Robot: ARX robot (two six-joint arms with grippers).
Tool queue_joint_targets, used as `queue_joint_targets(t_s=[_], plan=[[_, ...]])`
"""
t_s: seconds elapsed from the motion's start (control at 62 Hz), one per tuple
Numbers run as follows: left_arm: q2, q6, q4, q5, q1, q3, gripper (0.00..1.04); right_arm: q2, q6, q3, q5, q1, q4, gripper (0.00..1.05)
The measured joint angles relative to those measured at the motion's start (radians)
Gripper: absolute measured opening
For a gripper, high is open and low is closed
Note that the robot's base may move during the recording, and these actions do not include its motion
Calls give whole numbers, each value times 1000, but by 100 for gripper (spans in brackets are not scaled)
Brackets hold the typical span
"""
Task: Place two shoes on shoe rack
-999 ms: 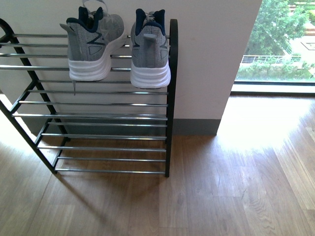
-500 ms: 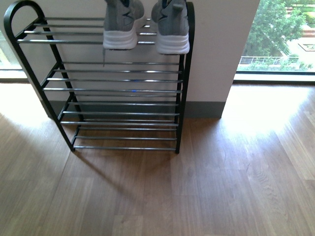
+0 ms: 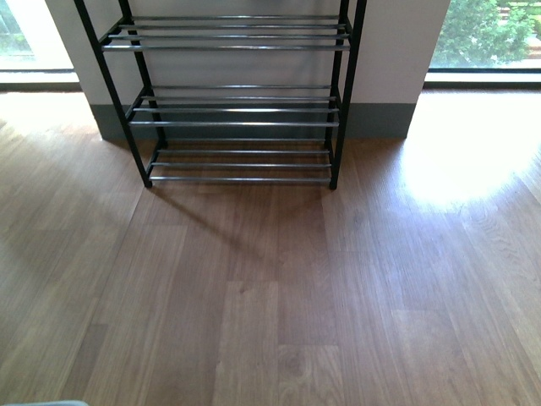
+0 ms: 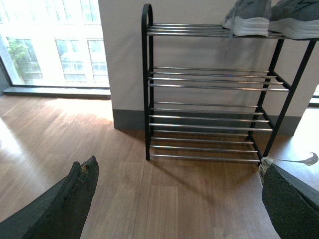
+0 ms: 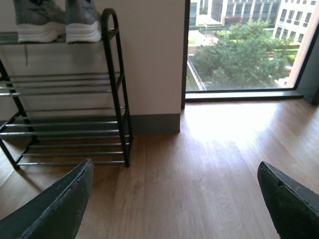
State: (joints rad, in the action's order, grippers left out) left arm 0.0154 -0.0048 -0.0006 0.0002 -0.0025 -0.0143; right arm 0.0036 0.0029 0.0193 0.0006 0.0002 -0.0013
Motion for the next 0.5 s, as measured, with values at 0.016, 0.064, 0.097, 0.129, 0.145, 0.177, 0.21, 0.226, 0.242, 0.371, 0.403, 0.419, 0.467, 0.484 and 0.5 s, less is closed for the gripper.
queue_joint_targets(t_s=[0.016, 0.064, 0.097, 0.129, 0.145, 0.177, 0.21, 0.226, 0.242, 0.371, 0.403, 0.419, 0.467, 0.484, 0.5], plan=[[0, 0, 0, 0, 0, 0, 95, 0, 0, 0, 0, 0, 0, 96], [0, 0, 0, 0, 0, 0, 95, 0, 0, 0, 0, 0, 0, 96], [0, 0, 0, 0, 0, 0, 95, 0, 0, 0, -1, 0, 0, 96], [0, 0, 0, 0, 0, 0, 95, 0, 0, 0, 0, 0, 0, 96], [0, 0, 0, -2, 0, 0, 95, 2, 0, 0, 0, 0, -1, 96], [0, 0, 0, -2, 0, 0, 95, 2, 0, 0, -6, 0, 0, 96], [0, 0, 1, -2, 0, 0, 95, 1, 0, 0, -4, 0, 0, 96], [0, 0, 1, -2, 0, 0, 95, 0, 0, 0, -2, 0, 0, 96], [0, 0, 0, -4, 0, 0, 95, 0, 0, 0, -2, 0, 0, 96], [0, 0, 0, 0, 0, 0, 95, 0, 0, 0, -1, 0, 0, 96], [0, 0, 0, 0, 0, 0, 95, 0, 0, 0, -1, 0, 0, 96], [0, 0, 0, 0, 0, 0, 95, 0, 0, 0, -1, 0, 0, 96], [0, 0, 0, 0, 0, 0, 95, 0, 0, 0, -1, 0, 0, 96], [0, 0, 0, 0, 0, 0, 95, 0, 0, 0, -1, 0, 0, 96], [0, 0, 0, 0, 0, 0, 95, 0, 0, 0, -1, 0, 0, 96]])
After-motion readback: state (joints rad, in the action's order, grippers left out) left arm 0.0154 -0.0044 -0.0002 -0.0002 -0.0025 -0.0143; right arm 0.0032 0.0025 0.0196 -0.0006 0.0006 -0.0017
